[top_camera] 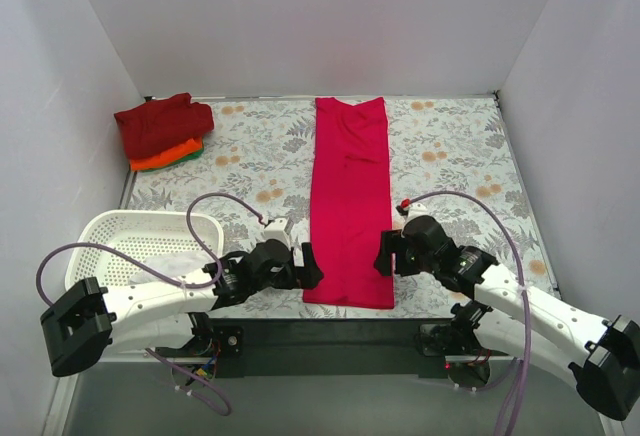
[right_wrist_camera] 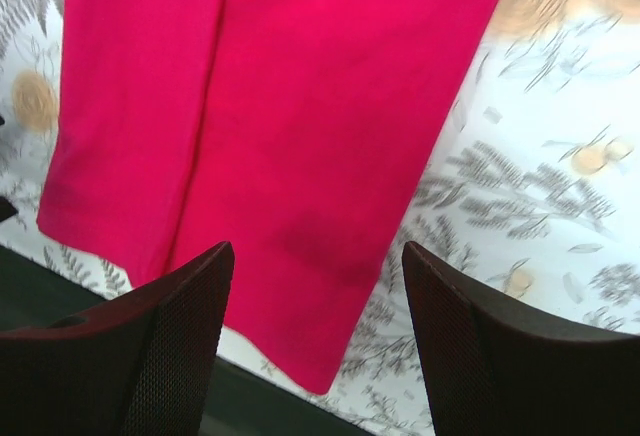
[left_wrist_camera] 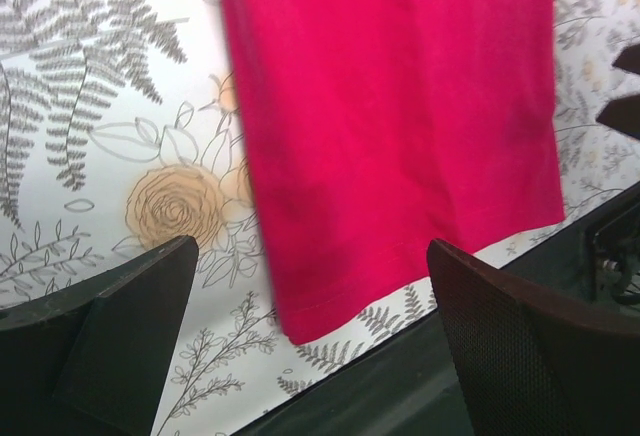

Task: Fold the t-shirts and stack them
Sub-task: Fold the tshirt

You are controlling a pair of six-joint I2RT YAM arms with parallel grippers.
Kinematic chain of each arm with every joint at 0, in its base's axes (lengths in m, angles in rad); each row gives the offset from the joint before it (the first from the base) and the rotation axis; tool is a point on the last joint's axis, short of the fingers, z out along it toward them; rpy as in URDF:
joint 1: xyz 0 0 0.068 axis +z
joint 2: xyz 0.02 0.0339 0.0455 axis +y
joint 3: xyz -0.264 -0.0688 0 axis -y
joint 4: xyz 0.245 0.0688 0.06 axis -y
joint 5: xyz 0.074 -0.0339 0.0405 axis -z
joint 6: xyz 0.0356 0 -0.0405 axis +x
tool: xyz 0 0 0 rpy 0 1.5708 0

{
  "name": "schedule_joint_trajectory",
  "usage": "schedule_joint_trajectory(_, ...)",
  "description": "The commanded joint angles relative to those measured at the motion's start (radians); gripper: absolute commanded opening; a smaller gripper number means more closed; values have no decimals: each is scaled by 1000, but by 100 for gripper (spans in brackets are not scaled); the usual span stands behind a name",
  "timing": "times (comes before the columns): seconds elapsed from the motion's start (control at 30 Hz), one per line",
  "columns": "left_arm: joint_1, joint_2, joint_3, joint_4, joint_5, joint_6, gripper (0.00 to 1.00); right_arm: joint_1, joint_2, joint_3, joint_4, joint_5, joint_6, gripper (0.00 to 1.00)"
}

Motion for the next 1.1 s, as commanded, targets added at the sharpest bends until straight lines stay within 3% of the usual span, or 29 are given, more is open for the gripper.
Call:
schedule_joint_trajectory(0.0,4,9,-16,-40,24,-51,90,82,-41,-38,-47,64,149,62)
schedule_joint_trajectory(0.3,4,27,-54,-45,100,-105,84,213,-61,-124,-100,84,316,61)
schedule_joint_trajectory(0.67,2,44,-65,-77,166,-163,58,253,-120,-150,-188,91,418,57)
schedule_joint_trajectory(0.83,2,24,-73,-134,174,-182,54,300,-114,-144,-207,93,457,55)
schedule_joint_trajectory(0.93,2,7,-76,-142,160,-183,50,320,-98,-143,-222,105,470,52)
schedule_joint_trajectory(1.07,2,16,-64,-158,163,-194,47,345,-75,-124,-219,125,484,41)
